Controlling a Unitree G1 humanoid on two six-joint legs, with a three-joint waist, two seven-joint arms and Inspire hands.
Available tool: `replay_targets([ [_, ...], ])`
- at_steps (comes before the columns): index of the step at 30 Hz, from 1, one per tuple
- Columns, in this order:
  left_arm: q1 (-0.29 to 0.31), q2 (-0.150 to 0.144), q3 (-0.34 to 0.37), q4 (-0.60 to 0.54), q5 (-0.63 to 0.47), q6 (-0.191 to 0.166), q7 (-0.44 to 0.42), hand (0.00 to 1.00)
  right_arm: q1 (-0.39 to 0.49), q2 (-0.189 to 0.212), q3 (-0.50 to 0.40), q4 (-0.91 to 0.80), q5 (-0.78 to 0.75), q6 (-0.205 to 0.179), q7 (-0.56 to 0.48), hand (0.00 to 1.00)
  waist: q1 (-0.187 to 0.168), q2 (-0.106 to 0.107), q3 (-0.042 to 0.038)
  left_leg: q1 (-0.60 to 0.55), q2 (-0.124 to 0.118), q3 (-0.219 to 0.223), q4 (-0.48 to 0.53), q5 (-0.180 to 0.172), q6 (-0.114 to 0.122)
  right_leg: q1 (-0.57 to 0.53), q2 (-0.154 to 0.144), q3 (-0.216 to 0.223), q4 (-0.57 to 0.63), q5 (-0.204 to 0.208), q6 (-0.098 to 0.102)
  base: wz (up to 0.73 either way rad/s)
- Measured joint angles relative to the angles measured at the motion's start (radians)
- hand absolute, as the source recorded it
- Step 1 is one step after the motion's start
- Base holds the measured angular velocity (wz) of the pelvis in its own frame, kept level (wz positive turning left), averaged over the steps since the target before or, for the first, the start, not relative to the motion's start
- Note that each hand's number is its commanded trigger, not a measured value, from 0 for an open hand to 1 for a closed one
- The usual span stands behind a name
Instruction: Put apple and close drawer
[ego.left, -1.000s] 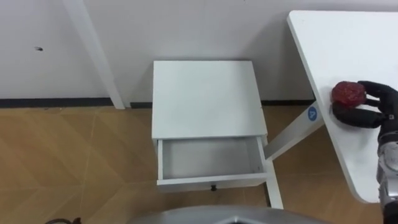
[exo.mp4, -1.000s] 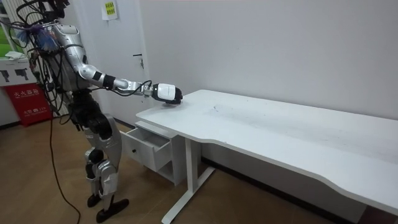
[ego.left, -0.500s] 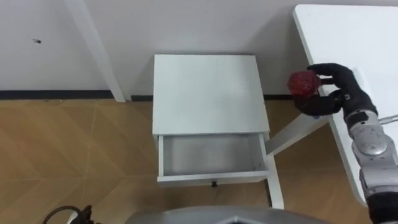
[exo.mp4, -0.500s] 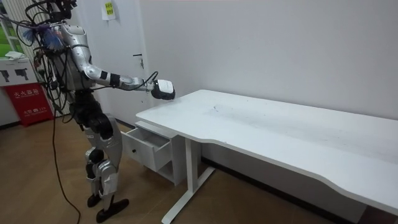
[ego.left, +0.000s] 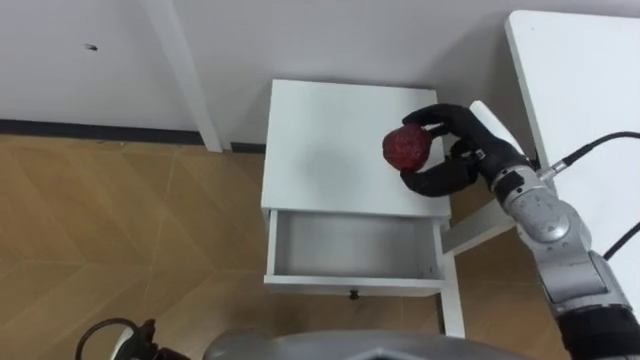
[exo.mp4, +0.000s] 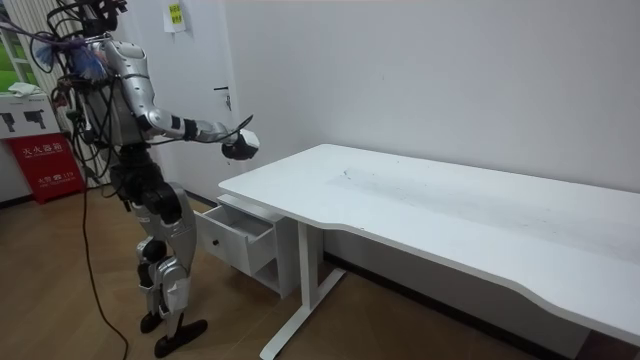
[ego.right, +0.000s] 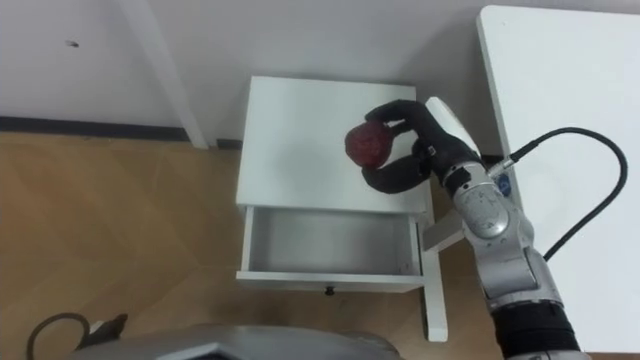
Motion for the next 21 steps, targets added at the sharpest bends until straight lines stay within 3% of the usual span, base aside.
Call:
replay_targets([
  [4, -0.001, -0.001, 0.0, -0.002, -0.002, 0.0, 0.002, 0.0, 0.02, 0.0, 0.047, 0.0, -0.01, 0.014, 0.029, 1.0, 0.005, 0.011, -0.0065, 0.004, -0.001, -0.001, -0.003, 0.0, 0.0, 0.002, 0.0, -0.001, 0.0, 0.0, 0.0, 0.0],
  [11, -0.005, 0.0, -0.007, -0.003, -0.003, 0.0, 0.007, 0.0, 0.038, 0.02, 0.079, 0.008, -0.022, 0.022, 0.051, 1.0, 0.004, 0.009, -0.0046, 0.003, -0.003, -0.008, -0.003, 0.0, 0.0, 0.005, -0.001, -0.004, -0.002, 0.0, 0.0, 0.01],
  [13, -0.007, 0.001, -0.024, -0.003, -0.003, 0.0, 0.009, 0.0, 0.039, 0.02, 0.095, 0.036, -0.023, 0.022, 0.051, 0.31, 0.003, 0.005, -0.0027, 0.003, -0.005, -0.017, -0.003, 0.001, 0.0, 0.008, -0.001, -0.008, -0.004, 0.0, 0.0, 0.08],
  [14, -0.007, 0.001, -0.026, -0.003, -0.003, -0.001, 0.009, 0.0, 0.04, 0.021, 0.096, 0.042, -0.024, 0.023, 0.053, 0.01, 0.004, 0.004, -0.0021, 0.003, -0.005, -0.018, -0.003, 0.001, 0.0, 0.009, -0.001, -0.008, -0.004, 0.0, 0.0, 0.06],
  [21, -0.005, 0.0, -0.027, -0.005, -0.007, -0.001, 0.005, 0.0, 0.051, 0.029, 0.096, 0.054, -0.035, 0.028, 0.063, 0.0, 0.004, 0.002, 0.0019, -0.003, -0.005, -0.021, -0.001, 0.001, 0.0, 0.004, -0.001, -0.008, -0.004, 0.0, 0.0, 0.0],
])
